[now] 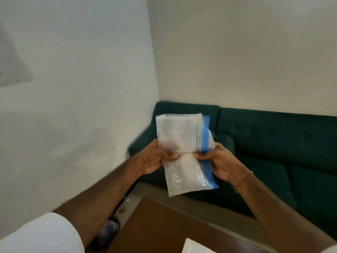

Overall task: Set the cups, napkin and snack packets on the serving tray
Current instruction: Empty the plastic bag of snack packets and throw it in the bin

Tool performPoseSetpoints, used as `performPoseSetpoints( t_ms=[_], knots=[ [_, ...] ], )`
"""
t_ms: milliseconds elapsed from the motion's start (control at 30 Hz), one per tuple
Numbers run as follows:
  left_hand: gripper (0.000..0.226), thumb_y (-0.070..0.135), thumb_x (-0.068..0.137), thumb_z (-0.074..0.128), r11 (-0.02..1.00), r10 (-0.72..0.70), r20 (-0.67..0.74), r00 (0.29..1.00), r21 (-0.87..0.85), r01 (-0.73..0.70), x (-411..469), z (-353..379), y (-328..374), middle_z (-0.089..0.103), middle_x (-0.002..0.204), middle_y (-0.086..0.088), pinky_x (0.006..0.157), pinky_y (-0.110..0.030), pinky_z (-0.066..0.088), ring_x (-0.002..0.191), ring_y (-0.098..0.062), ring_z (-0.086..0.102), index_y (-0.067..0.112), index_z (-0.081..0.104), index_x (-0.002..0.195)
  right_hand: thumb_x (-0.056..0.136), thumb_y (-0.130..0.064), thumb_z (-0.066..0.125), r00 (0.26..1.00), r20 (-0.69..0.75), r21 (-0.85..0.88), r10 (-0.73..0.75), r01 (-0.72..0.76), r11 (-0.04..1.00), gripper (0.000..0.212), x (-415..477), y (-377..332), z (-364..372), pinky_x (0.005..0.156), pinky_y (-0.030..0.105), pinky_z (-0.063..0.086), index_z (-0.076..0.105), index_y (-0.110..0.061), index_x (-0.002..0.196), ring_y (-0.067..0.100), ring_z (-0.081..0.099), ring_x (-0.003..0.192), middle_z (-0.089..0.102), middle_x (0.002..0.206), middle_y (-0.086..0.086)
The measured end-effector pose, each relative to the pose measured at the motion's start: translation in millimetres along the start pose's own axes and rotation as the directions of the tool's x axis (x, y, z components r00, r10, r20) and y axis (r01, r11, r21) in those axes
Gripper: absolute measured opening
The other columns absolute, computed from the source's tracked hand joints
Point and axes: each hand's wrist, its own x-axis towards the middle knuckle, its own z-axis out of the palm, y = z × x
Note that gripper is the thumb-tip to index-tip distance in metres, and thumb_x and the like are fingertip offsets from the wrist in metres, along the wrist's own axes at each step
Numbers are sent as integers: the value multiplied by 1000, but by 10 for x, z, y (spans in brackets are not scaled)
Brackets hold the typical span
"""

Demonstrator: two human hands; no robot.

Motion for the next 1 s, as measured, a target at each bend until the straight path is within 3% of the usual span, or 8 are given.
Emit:
performPoseSetpoints(
  t_ms=[67, 167, 267, 333, 400, 533, 633, 1000],
  knots=[
    [28, 11, 73, 80, 996, -51, 14, 999, 72, 50, -186, -394, 20, 75, 101, -10, 71, -31, 60, 86, -21, 73, 9, 77, 101, 90, 18, 49, 992, 128, -63, -16, 25, 998, 30, 233, 185, 248, 90, 40, 60, 76, 5, 84, 27, 73, 106, 72, 118, 20],
    [40, -13, 74, 52, 877, -131, -3, 991, 465, 118, -391, -1030, 18, 78, 92, -2, 73, -34, 59, 82, -22, 71, 9, 80, 91, 78, 30, 40, 967, 252, -425, 29, 84, 901, 47, 671, 431, 590, 102, 41, 53, 69, -2, 60, 25, 65, 122, 67, 134, 13],
    [59, -19, 69, 44, 599, -240, 29, 970, 791, 125, -578, -1726, -119, 74, 113, -1, 86, -24, 54, 98, -23, 68, 12, 79, 106, 81, 15, 52, 898, 409, -859, 160, 321, 398, 40, 1173, 737, 1039, 99, 26, 51, 81, -13, 83, 15, 66, 109, 71, 121, -4],
    [58, -17, 76, 50, 379, -283, 0, 959, 918, 112, -640, -2292, -331, 66, 130, -1, 94, -23, 50, 111, -24, 62, 15, 73, 119, 89, -5, 62, 826, 496, -868, 267, 480, 130, 28, 1542, 1117, 1392, 99, 26, 48, 78, -18, 108, 18, 62, 110, 66, 124, -1],
    [61, -8, 78, 56, 236, -327, -29, 944, 965, 111, -676, -2896, -644, 54, 145, -3, 106, -34, 44, 126, -25, 53, 15, 63, 133, 92, -19, 63, 795, 490, -853, 358, 522, 9, 35, 1945, 1648, 1698, 107, 31, 45, 69, -20, 126, 21, 54, 123, 56, 139, 2],
    [69, 10, 80, 67, 152, -406, -34, 913, 983, 105, -712, -4064, -1553, 38, 157, -1, 117, -37, 31, 140, -23, 37, 14, 47, 146, 86, -18, 62, 787, 351, -870, 508, 475, -134, 68, 2623, 2898, 2156, 126, 48, 14, 42, -24, 151, 24, 24, 150, 29, 163, 1],
    [64, 19, 88, 60, 63, -426, -27, 904, 996, 60, -742, -4832, -2389, 20, 164, 1, 121, -39, 19, 148, -23, 19, 13, 41, 148, 85, -18, 60, 764, 296, -865, 573, 469, -179, 72, 3005, 3837, 2421, 124, 52, -4, 38, -18, 153, 25, 8, 155, 13, 168, 1],
    [70, 43, 94, 49, -45, -697, -143, 703, 987, 156, -819, -6575, -5795, -3, 167, -2, 120, -56, 0, 152, -33, -6, 18, 27, 155, 98, -32, 50, 614, 139, -865, 777, 457, -206, 60, 3928, 7536, 2576, 118, 61, -14, 36, -17, 154, 31, -5, 157, 0, 170, 2]
  ],
)
